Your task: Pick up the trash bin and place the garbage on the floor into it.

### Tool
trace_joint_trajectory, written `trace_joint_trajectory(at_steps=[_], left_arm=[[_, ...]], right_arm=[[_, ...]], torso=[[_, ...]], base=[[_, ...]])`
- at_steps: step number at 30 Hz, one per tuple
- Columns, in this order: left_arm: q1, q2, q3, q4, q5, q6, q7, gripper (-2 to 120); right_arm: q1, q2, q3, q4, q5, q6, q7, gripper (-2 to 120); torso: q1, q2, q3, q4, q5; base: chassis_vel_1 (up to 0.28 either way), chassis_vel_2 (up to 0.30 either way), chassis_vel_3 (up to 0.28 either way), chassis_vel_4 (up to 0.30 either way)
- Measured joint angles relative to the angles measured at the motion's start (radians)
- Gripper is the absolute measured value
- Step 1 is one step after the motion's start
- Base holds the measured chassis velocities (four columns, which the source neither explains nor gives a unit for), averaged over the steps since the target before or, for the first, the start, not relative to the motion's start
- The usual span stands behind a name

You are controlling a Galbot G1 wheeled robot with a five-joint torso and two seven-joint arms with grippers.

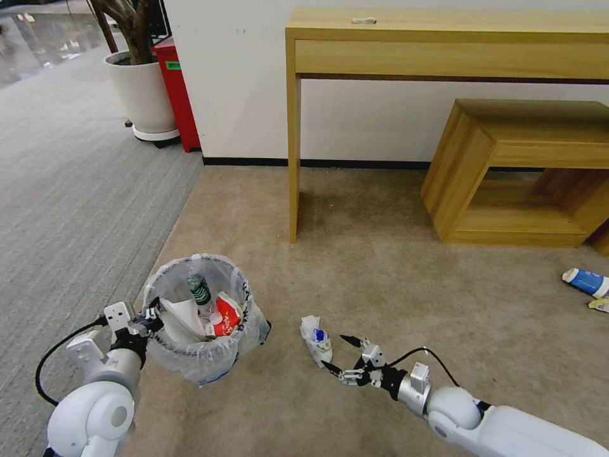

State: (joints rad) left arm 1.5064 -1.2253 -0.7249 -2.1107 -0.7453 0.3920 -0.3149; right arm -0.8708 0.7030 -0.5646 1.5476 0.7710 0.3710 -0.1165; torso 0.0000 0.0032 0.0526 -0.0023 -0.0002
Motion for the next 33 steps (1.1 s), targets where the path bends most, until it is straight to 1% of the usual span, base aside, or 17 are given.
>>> trace_joint_trajectory(at_steps=[1, 2, 4, 5, 7, 11, 13, 15, 23, 25, 33], left_arm=[[-0.001, 0.0, 0.001, 0.0, 0.0, 0.0, 0.0, 2], [-0.001, 0.0, 0.001, 0.0, 0.0, 0.0, 0.0, 2], [-0.002, 0.0, 0.004, 0.001, 0.0, 0.0, 0.0, 2], [-0.002, 0.0, 0.004, 0.001, 0.0, 0.0, 0.0, 2], [-0.002, 0.0, 0.004, 0.002, 0.0, 0.0, 0.0, 2], [-0.003, 0.001, 0.005, 0.004, -0.001, 0.0, 0.0, 2], [-0.003, 0.002, 0.006, 0.004, -0.001, -0.001, 0.0, 2], [-0.006, 0.004, 0.007, 0.004, -0.004, -0.001, 0.0, 2], [-0.007, 0.004, 0.007, 0.003, -0.007, -0.001, 0.0, 2], [-0.006, 0.001, 0.007, -0.004, -0.007, -0.001, 0.0, 2], [-0.001, -0.01, 0.006, -0.016, -0.006, -0.002, 0.0, 2]], right_arm=[[-0.009, 0.002, 0.008, 0.009, 0.008, -0.008, 0.031, 89], [-0.009, 0.002, 0.008, 0.009, 0.008, -0.008, 0.031, 89], [-0.025, 0.003, 0.017, 0.026, 0.034, -0.029, 0.091, 91], [-0.025, 0.003, 0.017, 0.026, 0.034, -0.029, 0.091, 91], [-0.047, 0.004, 0.041, 0.028, 0.052, -0.053, 0.144, 91], [-0.077, 0.013, 0.085, 0.013, 0.068, -0.073, 0.178, 89], [-0.08, 0.014, 0.09, 0.011, 0.069, -0.076, 0.183, 88], [-0.097, 0.017, 0.104, 0.003, 0.079, -0.097, 0.218, 87], [-0.099, 0.022, 0.091, 0.0, 0.086, -0.13, 0.254, 86], [-0.086, 0.031, 0.062, -0.011, 0.087, -0.137, 0.262, 85], [-0.056, 0.053, 0.012, -0.018, 0.082, -0.159, 0.273, 84]], torso=[[0.0, 0.0, 0.0, 0.0, 0.0], [0.0, 0.0, 0.0, 0.0, 0.0], [0.0, 0.0, 0.0, 0.0, 0.0001], [0.0, 0.0, 0.0, 0.0, 0.0001], [0.0, 0.0, 0.0, 0.0, 0.0001], [0.0, 0.0, 0.0, 0.0, 0.0001], [0.0, 0.0, 0.0, 0.0, 0.0002], [0.0, 0.0, 0.0, 0.0, 0.0001], [0.0, 0.0, 0.0, 0.0, 0.0002], [0.0, 0.0, 0.0, -0.0001, 0.0], [0.0, 0.0, 0.0, 0.0, 0.0001]], base=[[0.0, 0.0, 0.0, 0.0], [0.0, 0.0, 0.0, 0.0], [0.0, 0.0, 0.0, 0.0], [0.0, 0.0, 0.0, 0.0], [0.0, 0.0, 0.0, 0.0], [0.0, 0.0, 0.0, 0.0], [0.0, 0.0, 0.0, 0.0], [0.0, 0.0, 0.0, 0.0], [0.0, 0.0, 0.0, 0.0], [0.0, 0.0, 0.0, 0.0], [0.0, 0.0, 0.0, 0.0]])
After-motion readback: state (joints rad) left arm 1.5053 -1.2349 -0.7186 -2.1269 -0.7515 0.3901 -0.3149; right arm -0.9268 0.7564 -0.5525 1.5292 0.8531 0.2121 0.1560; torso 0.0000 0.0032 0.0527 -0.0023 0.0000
